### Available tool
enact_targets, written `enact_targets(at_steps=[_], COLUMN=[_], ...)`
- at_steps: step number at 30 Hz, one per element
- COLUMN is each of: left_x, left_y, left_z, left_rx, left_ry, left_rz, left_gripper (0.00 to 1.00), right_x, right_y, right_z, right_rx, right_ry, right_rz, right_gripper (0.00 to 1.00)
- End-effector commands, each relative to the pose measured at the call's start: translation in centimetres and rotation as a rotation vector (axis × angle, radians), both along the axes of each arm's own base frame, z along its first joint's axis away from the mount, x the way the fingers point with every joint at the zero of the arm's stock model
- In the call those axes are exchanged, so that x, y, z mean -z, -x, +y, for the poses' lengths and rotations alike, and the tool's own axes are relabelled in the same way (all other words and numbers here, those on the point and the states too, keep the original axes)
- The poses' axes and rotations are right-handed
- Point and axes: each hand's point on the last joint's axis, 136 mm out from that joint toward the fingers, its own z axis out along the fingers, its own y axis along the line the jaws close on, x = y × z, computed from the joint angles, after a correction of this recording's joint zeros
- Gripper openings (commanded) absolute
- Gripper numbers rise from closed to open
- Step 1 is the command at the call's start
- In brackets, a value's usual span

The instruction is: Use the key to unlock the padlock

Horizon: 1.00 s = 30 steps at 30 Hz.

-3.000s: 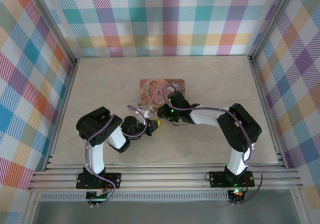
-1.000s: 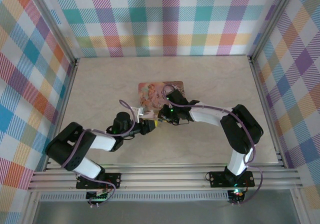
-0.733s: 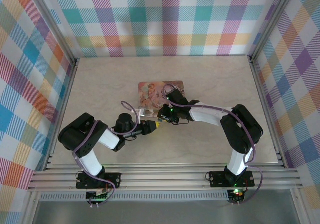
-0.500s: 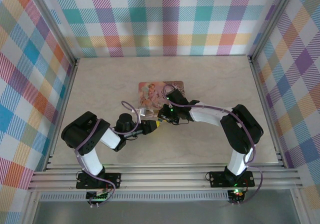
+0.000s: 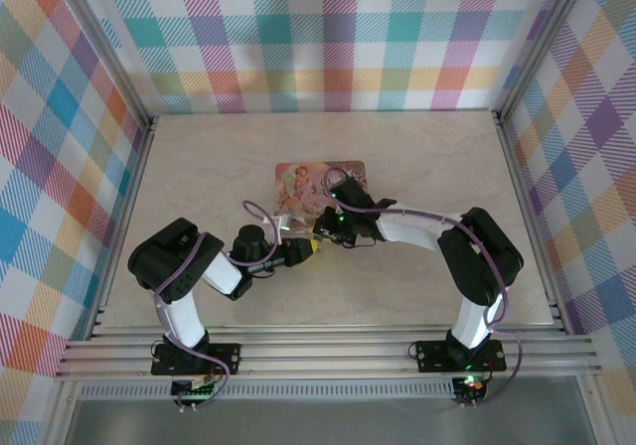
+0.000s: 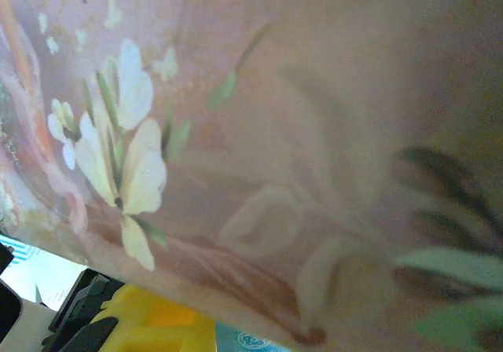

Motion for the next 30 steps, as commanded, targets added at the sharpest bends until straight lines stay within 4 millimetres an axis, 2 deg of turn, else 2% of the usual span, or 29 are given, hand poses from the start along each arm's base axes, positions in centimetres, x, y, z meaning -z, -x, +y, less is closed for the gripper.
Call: enact_targets(at_steps=[1, 7, 12, 16, 19, 24, 30], left_x=[-1.1, -1.2, -1.5, -1.8, -1.7, -2.6, -2.3], left_y=[-0.3, -0.5, -0.8, -1.1, -0.8, 0.9, 1.5], left_z=[-0.9, -1.1, -0.9, -0.5, -0.4, -2.6, -2.6], left_rx=[0.018, 0.018, -0.007, -0.028, -0.033, 0.014, -0.006], left_ry=[0.037, 0.05, 0.05, 0.019, -0.07, -0.352, -0.672], left_rz=[-0.04, -0.044, -0.067, -0.121, -0.208, -0.431, -0.635], left_gripper=[0.27, 0.21, 0.0, 0.0, 0.0, 0.0, 0.0], right_x=[-0.7, -0.6, -0.6, -0.4, -0.3, -0.3, -0.3], right_y=[0.9, 0.9, 1.0, 1.3, 1.6, 2.1, 2.6], right_z=[0.6, 0.7, 0.8, 0.7, 0.7, 0.7, 0.4], right_rx=[0.008, 0.013, 0.015, 0.017, 0.014, 0.002, -0.007], right_ry=[-0.068, -0.077, -0.086, -0.086, -0.09, -0.085, -0.065], right_rz=[0.072, 0.08, 0.088, 0.098, 0.115, 0.143, 0.163], right_gripper=[0.0, 0.0, 0.0, 0.0, 0.0, 0.0, 0.0])
